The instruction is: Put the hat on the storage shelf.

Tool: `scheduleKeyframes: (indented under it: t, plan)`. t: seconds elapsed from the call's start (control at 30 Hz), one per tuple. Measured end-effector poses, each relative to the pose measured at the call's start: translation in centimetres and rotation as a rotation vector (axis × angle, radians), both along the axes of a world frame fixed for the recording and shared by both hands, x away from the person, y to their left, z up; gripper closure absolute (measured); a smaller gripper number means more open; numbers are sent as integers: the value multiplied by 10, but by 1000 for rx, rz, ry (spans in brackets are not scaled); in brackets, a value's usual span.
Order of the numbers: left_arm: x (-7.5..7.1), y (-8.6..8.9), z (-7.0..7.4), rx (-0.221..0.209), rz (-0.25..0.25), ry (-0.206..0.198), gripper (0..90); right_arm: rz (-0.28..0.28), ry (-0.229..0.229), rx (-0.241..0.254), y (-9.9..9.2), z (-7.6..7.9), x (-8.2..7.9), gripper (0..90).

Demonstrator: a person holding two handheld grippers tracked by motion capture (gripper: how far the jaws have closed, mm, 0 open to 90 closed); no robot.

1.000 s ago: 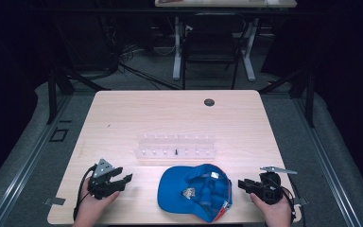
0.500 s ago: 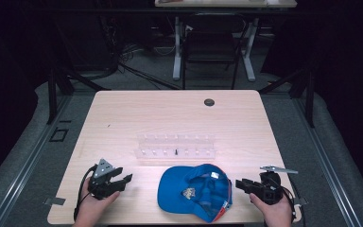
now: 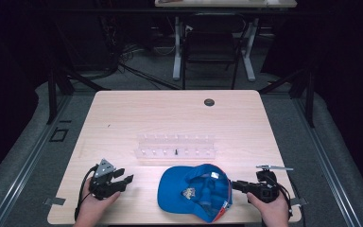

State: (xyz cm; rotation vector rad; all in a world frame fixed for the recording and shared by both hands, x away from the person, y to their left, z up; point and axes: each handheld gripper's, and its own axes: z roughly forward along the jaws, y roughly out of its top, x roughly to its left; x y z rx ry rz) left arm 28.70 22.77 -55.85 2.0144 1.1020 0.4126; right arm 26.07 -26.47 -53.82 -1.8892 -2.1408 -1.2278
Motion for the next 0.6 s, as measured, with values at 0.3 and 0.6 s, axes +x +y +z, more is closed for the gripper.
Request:
scheduleKeyframes:
  t: [0.3, 0.6]
  plan:
    - [0, -1, 1, 10, -9, 4, 523, 47, 37, 54, 11, 0, 3, 676]
    - [0, 0, 0, 5, -8, 6, 523, 27, 83, 118, 7, -4, 5, 653]
